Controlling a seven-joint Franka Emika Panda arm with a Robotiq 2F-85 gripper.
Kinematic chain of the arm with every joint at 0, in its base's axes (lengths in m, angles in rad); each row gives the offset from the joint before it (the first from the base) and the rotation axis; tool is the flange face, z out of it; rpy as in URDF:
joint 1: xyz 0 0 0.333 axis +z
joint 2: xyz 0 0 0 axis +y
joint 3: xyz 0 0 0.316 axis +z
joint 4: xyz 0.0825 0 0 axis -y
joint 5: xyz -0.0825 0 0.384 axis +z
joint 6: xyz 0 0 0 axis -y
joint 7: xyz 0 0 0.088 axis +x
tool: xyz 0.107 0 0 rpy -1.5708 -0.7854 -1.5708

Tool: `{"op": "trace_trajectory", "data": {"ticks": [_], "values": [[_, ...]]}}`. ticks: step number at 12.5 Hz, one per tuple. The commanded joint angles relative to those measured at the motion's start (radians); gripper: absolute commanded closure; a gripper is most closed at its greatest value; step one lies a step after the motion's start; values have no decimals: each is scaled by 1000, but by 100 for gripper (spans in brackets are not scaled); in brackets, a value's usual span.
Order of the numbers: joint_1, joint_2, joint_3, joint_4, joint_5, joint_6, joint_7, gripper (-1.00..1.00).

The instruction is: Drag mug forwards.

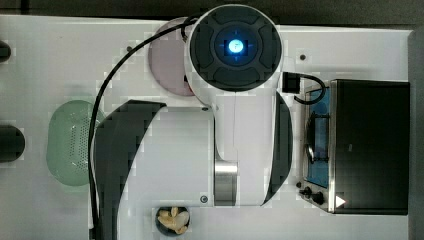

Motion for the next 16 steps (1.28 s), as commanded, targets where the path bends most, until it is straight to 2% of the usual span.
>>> {"op": "trace_trajectory", "data": {"ticks": [1, 3, 7, 11, 16], "values": [[11, -393, -97, -264, -21, -186, 96, -59], [9, -392, -103, -285, -21, -184, 97, -99], [3, -362, -126, -390, -21, -92, 103, -100], [-9, -293, -156, -546, -21, 170, 126, -100], [-18, -138, -187, -709, -21, 466, 369, -100]]}}
